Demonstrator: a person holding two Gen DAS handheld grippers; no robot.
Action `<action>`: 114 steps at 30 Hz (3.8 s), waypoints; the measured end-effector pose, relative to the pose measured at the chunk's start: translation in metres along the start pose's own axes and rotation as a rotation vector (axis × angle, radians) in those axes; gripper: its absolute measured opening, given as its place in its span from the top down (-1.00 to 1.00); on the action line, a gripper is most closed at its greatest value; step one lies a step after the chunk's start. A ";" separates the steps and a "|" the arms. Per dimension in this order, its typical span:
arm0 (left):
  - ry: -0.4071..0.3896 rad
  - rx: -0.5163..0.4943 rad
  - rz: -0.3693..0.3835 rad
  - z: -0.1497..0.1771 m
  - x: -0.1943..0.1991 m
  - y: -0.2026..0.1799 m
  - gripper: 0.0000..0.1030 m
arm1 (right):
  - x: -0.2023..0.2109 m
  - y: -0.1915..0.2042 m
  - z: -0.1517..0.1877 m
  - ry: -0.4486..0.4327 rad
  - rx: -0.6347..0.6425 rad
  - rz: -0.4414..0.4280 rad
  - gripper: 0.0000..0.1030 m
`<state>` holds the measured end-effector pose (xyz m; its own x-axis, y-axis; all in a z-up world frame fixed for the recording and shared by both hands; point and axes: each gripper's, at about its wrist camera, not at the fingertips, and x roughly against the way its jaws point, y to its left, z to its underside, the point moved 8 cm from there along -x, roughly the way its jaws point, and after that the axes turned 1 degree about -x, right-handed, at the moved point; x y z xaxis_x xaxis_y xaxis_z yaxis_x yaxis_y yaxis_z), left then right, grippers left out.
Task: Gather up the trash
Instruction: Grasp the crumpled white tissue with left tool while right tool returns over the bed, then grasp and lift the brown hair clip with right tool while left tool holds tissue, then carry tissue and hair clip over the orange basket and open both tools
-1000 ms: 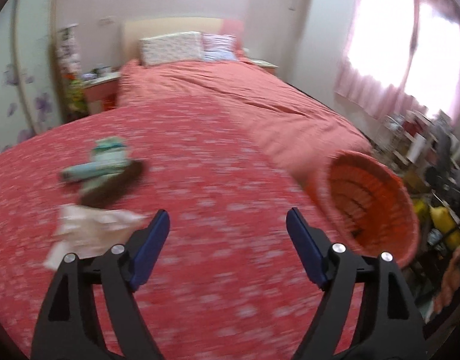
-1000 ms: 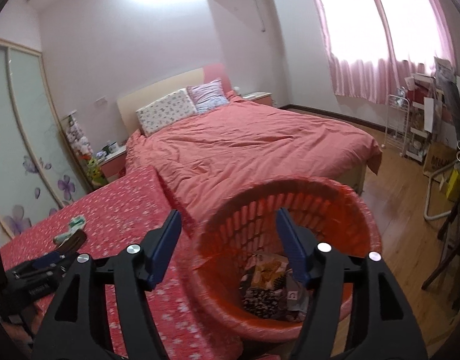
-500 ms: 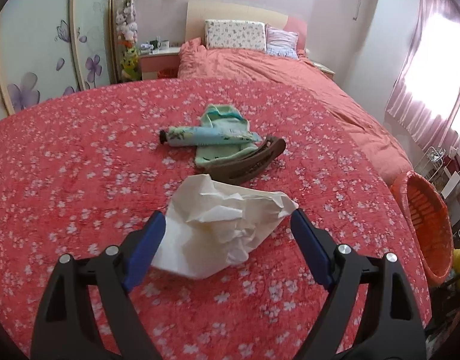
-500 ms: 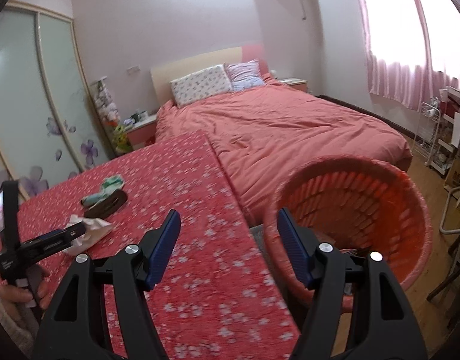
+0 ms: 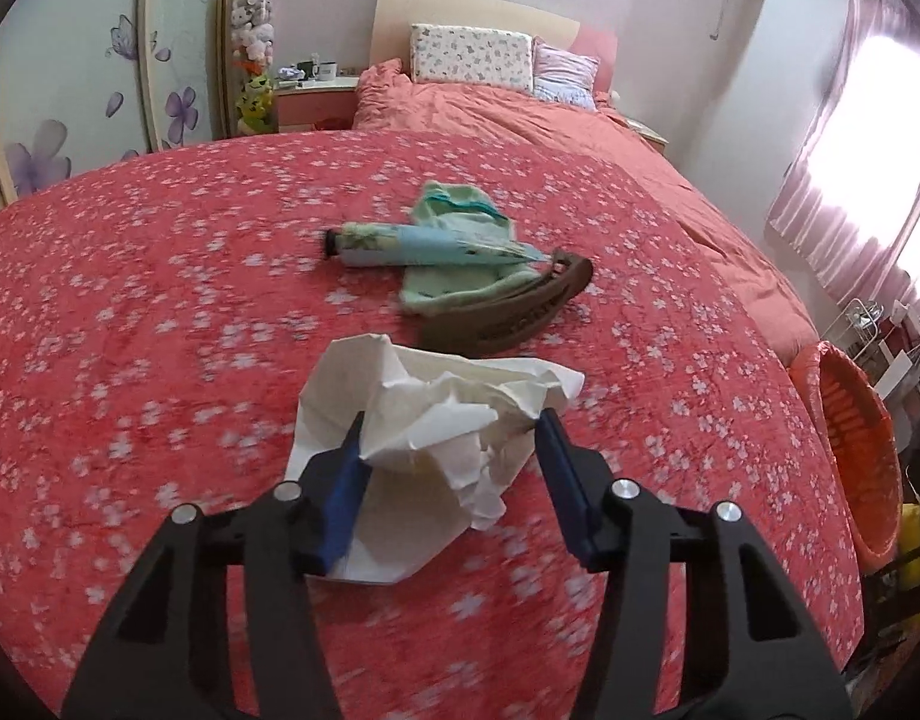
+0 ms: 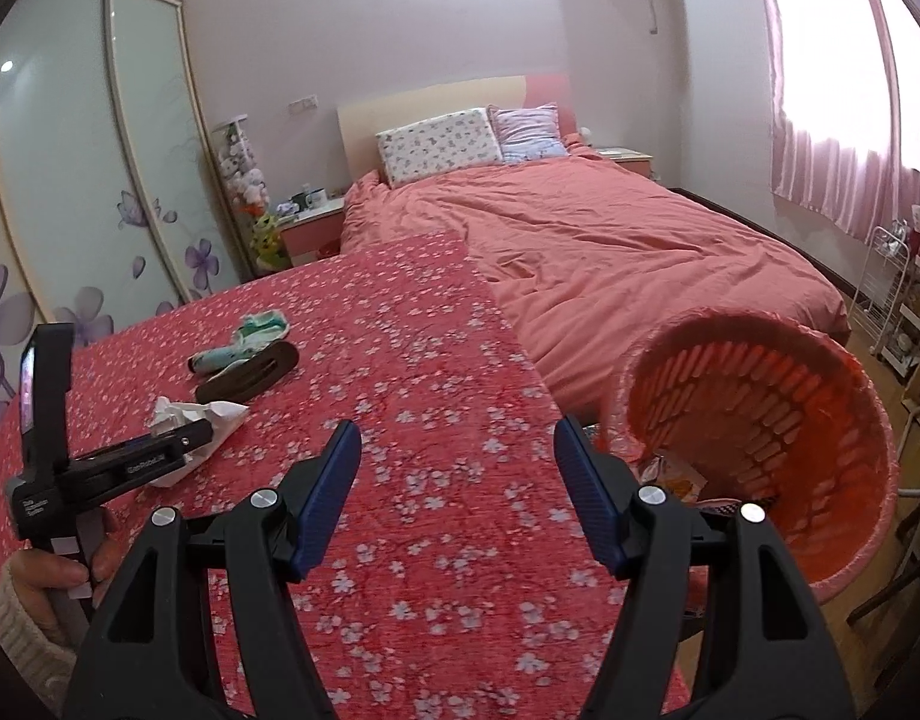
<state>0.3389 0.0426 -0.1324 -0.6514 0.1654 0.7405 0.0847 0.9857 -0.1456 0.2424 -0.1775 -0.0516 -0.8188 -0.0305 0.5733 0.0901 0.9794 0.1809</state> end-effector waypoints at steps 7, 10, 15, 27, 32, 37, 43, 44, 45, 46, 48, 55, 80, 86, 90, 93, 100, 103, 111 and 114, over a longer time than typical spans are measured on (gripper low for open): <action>-0.069 0.046 -0.121 -0.002 0.038 0.071 -0.06 | -0.013 0.030 -0.001 0.028 0.035 -0.039 -0.29; -0.076 0.091 -0.181 -0.002 0.048 0.110 -0.07 | -0.025 0.052 -0.001 0.051 0.044 -0.070 -0.29; -0.076 0.163 -0.232 -0.001 0.055 0.162 -0.08 | -0.049 0.098 0.002 0.097 0.071 -0.114 -0.29; -0.031 0.240 -0.143 0.008 0.043 0.190 -0.13 | -0.124 0.188 0.008 0.223 0.055 -0.070 -0.46; -0.032 0.246 -0.131 0.009 0.043 0.190 -0.14 | -0.135 0.187 0.007 0.229 0.080 0.035 -0.46; -0.032 0.248 -0.127 0.010 0.042 0.191 -0.15 | -0.122 0.151 0.009 0.214 0.051 0.098 -0.46; -0.029 0.245 -0.128 0.010 0.041 0.192 -0.16 | -0.113 0.108 0.006 0.213 -0.016 0.128 -0.37; -0.029 0.244 -0.129 0.010 0.041 0.192 -0.16 | -0.113 0.107 0.006 0.213 -0.028 0.104 -0.37; -0.029 0.245 -0.129 0.010 0.041 0.192 -0.16 | -0.113 0.106 0.005 0.212 -0.036 0.085 -0.37; -0.028 0.244 -0.129 0.010 0.041 0.192 -0.16 | -0.114 0.106 0.004 0.209 -0.041 0.065 -0.37; -0.029 0.245 -0.129 0.010 0.041 0.191 -0.16 | -0.117 0.109 0.002 0.211 -0.048 0.037 -0.36; -0.028 0.245 -0.129 0.010 0.041 0.191 -0.18 | -0.126 0.131 -0.009 0.192 -0.030 0.000 -0.30; -0.005 0.180 -0.156 -0.003 0.023 0.178 -0.29 | -0.124 0.094 -0.004 0.224 -0.027 0.006 0.77; -0.022 0.187 -0.130 -0.009 0.021 0.178 0.19 | -0.104 0.084 -0.002 0.213 -0.035 -0.012 0.77; -0.056 0.199 -0.117 -0.011 0.029 0.177 0.21 | -0.092 0.073 -0.002 0.203 -0.046 -0.016 0.77; -0.072 0.184 -0.113 -0.013 0.039 0.166 0.21 | -0.076 0.064 -0.007 0.179 -0.058 -0.019 0.77; -0.124 0.114 -0.057 -0.030 0.071 0.108 0.21 | -0.035 0.050 -0.027 0.093 -0.096 -0.043 0.77; -0.144 0.078 -0.012 -0.040 0.082 0.072 0.21 | -0.015 0.039 -0.036 0.046 -0.110 -0.049 0.77; -0.181 -0.019 0.137 -0.048 0.110 -0.035 0.20 | 0.033 0.003 -0.055 -0.066 -0.154 -0.033 0.77; -0.188 -0.059 0.187 -0.046 0.116 -0.075 0.21 | 0.047 -0.015 -0.058 -0.100 -0.173 -0.014 0.77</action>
<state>0.2916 -0.0108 -0.0053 -0.7480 0.3417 0.5690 0.2575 0.9395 -0.2258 0.2355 -0.2050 0.0192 -0.8723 -0.0157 0.4888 0.1670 0.9299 0.3278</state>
